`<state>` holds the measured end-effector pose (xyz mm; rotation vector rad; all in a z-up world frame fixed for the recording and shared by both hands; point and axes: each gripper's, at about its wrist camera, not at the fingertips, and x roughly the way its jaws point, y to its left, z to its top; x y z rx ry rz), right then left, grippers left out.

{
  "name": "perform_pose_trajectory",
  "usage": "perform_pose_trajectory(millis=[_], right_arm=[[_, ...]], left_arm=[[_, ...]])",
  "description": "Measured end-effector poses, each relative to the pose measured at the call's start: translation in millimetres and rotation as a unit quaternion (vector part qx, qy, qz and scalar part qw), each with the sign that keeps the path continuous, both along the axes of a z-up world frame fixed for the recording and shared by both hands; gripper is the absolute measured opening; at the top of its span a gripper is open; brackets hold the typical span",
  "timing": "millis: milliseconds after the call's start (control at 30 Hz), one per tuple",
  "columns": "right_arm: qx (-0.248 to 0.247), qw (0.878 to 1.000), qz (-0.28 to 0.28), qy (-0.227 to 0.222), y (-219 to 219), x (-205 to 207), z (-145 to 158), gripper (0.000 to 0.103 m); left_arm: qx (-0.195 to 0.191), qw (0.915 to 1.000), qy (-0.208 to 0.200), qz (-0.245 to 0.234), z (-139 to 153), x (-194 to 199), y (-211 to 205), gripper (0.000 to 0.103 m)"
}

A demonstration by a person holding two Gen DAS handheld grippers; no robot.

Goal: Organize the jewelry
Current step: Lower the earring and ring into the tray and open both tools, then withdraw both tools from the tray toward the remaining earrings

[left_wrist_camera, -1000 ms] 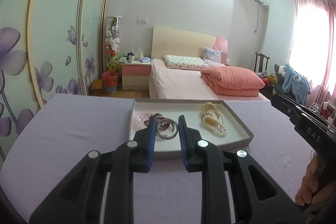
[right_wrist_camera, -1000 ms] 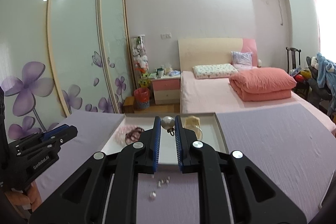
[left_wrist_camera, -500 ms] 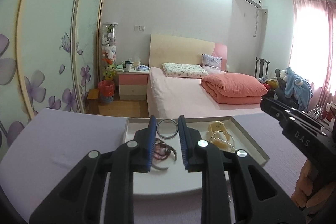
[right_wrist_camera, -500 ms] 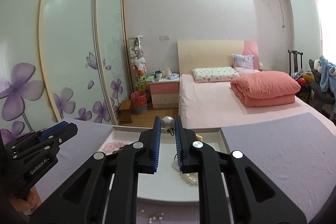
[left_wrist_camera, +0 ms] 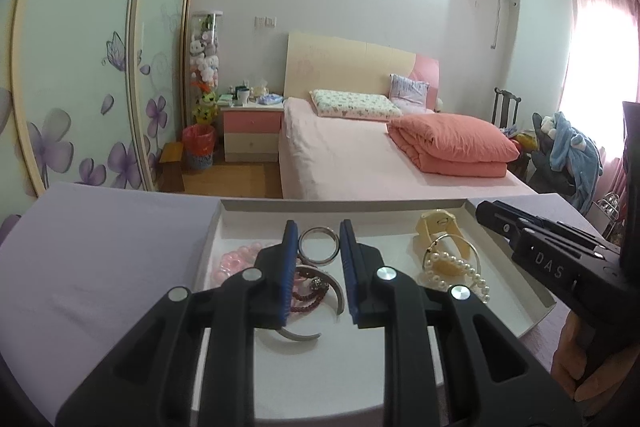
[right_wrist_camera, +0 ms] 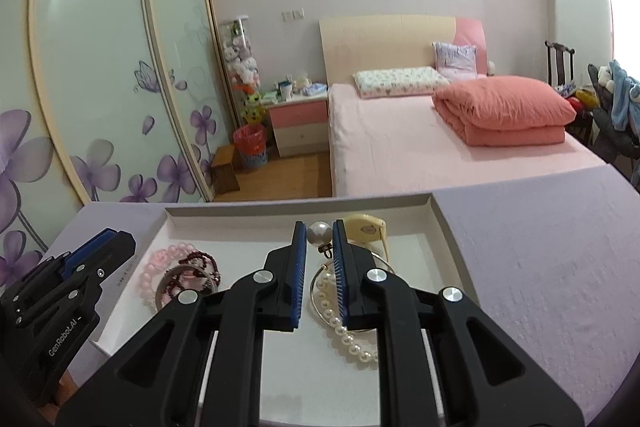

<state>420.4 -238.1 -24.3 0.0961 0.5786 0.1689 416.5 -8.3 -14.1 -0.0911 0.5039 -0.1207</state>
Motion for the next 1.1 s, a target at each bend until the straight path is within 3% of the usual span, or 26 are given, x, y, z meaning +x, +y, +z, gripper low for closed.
perform_pose_trajectory(millis=[167,300,700,1100], right_arm=[[0.009,1.000,0.003,0.021,-0.6,4.8,-5.5,0.015],[0.019,1.000,-0.005,0.022,-7.5,0.4,-5.0,0.030],[0.014,1.000,-0.007,0.004,-16.5,-14.1,2.3,0.030],[0.000,0.999,0.038,0.021,-0.2,-51.5,-9.7,0.030]], left_arm=[[-0.006,0.9997,0.022,-0.009,-11.4,12.3,-2.4,0.022],[-0.016,0.9993,0.033,-0.009,-18.4,14.9,0.4,0.023],[-0.014,0.9995,0.026,0.010,-16.4,0.2,9.8,0.029],[-0.012,0.9992,0.025,0.029,-18.5,-23.6,19.4,0.034]])
